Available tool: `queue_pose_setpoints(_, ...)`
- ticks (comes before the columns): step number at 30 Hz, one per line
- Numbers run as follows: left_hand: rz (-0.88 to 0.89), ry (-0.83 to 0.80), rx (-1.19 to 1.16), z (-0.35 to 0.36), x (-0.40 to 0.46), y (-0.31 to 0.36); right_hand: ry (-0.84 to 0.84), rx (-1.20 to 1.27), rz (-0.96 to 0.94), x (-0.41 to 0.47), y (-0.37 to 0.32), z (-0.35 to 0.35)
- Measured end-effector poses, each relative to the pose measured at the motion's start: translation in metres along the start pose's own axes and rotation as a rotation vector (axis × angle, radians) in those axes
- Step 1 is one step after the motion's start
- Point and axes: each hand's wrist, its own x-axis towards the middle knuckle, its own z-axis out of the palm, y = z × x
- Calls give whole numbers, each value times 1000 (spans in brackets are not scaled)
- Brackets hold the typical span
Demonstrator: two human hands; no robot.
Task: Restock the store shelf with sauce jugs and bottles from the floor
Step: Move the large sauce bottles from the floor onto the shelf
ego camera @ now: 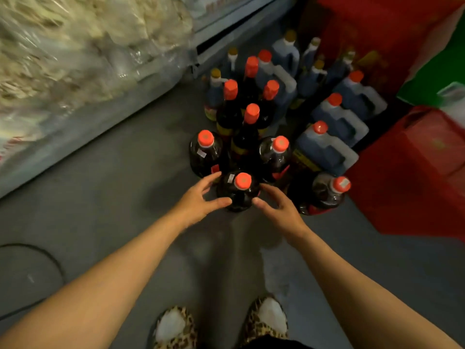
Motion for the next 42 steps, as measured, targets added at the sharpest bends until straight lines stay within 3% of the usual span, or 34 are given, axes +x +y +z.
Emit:
queue_pose_setpoints(6,169,-103,-9,2,60,-50,-86,80,-137,45,59,4)
queue_pose_setpoints(11,223,-183,18,5,59,-51,-26,39,-177,53,71,9)
queue_pose_setpoints(20,265,-51,-37,12,52,-51,-17,250,-166,46,73,29)
queue_pose_setpoints(33,52,-81,-250,24,47,-43,103,483,241,16,45,40)
queue_pose_setpoints(42,-130,2,-359,10,-44,74,120,358,438,-62,-92,8)
